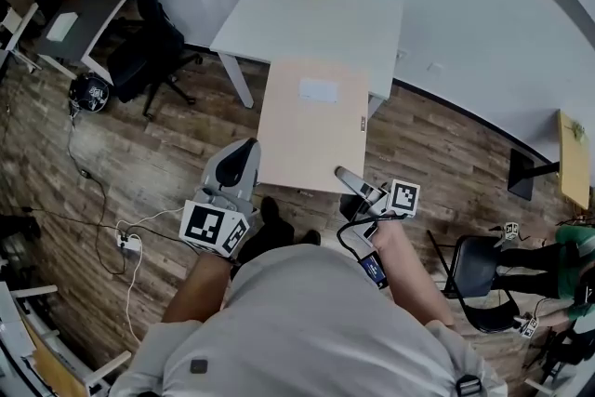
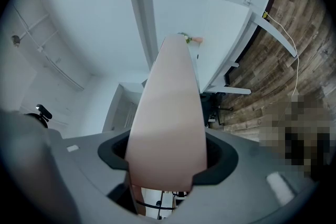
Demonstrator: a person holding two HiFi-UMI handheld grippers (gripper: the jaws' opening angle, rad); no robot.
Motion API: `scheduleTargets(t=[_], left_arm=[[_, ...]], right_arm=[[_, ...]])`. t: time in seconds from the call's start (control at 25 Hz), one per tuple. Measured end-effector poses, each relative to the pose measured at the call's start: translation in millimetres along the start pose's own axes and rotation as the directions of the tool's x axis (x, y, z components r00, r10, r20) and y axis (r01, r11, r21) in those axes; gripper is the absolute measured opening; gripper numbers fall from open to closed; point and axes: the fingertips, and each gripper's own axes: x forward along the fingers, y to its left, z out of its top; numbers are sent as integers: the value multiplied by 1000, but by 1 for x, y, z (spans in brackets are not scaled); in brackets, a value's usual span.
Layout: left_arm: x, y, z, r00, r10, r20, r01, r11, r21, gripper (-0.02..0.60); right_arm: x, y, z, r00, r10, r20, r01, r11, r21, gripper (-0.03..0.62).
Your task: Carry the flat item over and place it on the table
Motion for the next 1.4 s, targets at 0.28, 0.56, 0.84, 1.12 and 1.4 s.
scheduleTargets(t=[0.28,0.56,0.84,1.12,1.4], left_arm=[[24,50,1,1000,-18,11,18,1000,-22,0],[47,115,14,997,-69,23,70,997,-12,0],[58,170,19,993,-113,16,113,994,-5,0],[59,196,18,994,-111,16,111,994,-17,0],[74,199,11,995,-103,3,103,994,-29,0]], right_arm=[[45,-3,26,1000,-20,16,20,1000,-17,299],[110,-1,49,998,-27,53,29,999,-37,299],[164,-3,60,996,-28,90,31,999,-31,299],[186,-6,63,995,-36,98,39,999,-33,299],[194,-15,76,995,-41,85,43,999,-17,299]])
